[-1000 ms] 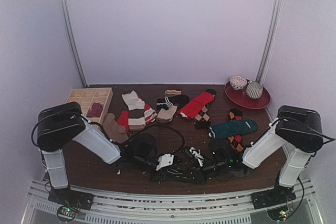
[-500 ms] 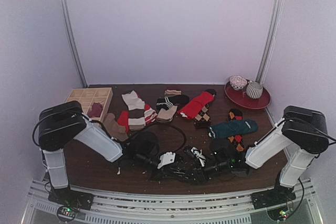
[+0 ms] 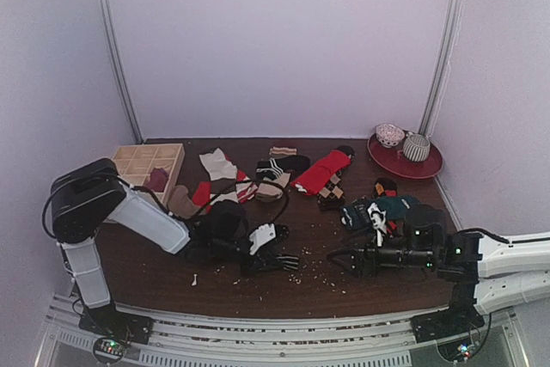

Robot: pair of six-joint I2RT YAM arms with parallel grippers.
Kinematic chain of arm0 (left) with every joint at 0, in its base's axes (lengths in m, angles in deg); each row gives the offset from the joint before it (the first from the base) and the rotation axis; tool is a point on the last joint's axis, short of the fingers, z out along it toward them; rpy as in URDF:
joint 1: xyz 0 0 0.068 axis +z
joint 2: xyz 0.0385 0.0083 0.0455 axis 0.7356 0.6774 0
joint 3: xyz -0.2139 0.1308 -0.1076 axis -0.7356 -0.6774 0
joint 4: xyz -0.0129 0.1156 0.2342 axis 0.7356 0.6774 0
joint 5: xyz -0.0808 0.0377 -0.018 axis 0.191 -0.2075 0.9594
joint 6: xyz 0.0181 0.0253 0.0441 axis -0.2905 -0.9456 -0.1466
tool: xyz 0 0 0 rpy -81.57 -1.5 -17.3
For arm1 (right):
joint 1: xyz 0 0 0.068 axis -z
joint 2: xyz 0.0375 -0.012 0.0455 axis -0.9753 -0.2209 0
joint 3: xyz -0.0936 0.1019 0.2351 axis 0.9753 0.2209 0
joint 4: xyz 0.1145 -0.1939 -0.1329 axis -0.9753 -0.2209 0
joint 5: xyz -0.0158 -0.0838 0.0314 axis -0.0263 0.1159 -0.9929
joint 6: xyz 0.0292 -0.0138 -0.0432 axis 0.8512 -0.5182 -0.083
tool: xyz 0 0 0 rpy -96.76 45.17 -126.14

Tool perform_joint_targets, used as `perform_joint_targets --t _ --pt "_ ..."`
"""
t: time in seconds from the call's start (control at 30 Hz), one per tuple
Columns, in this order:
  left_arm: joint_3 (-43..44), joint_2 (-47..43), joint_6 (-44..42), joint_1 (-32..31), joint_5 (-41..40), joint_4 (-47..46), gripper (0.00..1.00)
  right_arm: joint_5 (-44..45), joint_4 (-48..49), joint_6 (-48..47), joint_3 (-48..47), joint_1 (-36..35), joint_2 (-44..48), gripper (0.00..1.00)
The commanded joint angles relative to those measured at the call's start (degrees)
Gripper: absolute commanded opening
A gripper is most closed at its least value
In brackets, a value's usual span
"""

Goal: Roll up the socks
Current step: Pick up a pair of socks from the center of the board, then place a pair of socks in the storage box.

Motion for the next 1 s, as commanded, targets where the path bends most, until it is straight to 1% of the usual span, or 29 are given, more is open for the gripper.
perform_joint_targets --t 0.0,0.2,0.3,0.4,0.53,0.67,0.77,0.87,0.97 --pt "-2.2 -8.8 5.1 6.0 -9.0 3.2 0.0 4.6 -3.0 -1.4 2.2 0.5 -0.2 0.72" --pt "-5.0 -19.4 9.6 17.0 -20.8 8.7 0.0 2.1 3.3 -2.2 3.2 0.6 -5.6 0.72" --pt "-7.8 -24.8 12.8 23.6 -23.5 8.5 0.0 0.5 4.9 -3.2 3.1 1.0 -7.4 0.72" --pt "-9.4 -28.4 14.9 28.3 -26.4 10.6 0.0 -1.3 6.4 -3.7 3.7 1.6 -8.2 0.72" --pt "-11.4 -32.4 17.4 31.0 -30.1 13.8 0.0 -3.5 9.1 -3.8 5.0 2.5 -8.6 0.72" --pt "-12.5 -35.2 18.5 34.7 -29.1 18.3 0.0 -5.5 10.5 -4.7 5.6 3.4 -9.3 0.72" --pt "-11.6 -38.3 16.9 37.2 -28.8 23.4 0.0 -7.4 12.4 -5.2 6.0 4.0 -10.2 0.72" --pt "-11.3 -42.5 13.1 37.4 -30.4 23.3 0.0 -9.6 16.1 -5.1 7.1 4.7 -12.1 0.72" --pt "-11.1 -46.1 9.6 38.1 -39.2 23.7 0.0 -11.2 17.7 -5.8 7.2 5.4 -14.5 0.72"
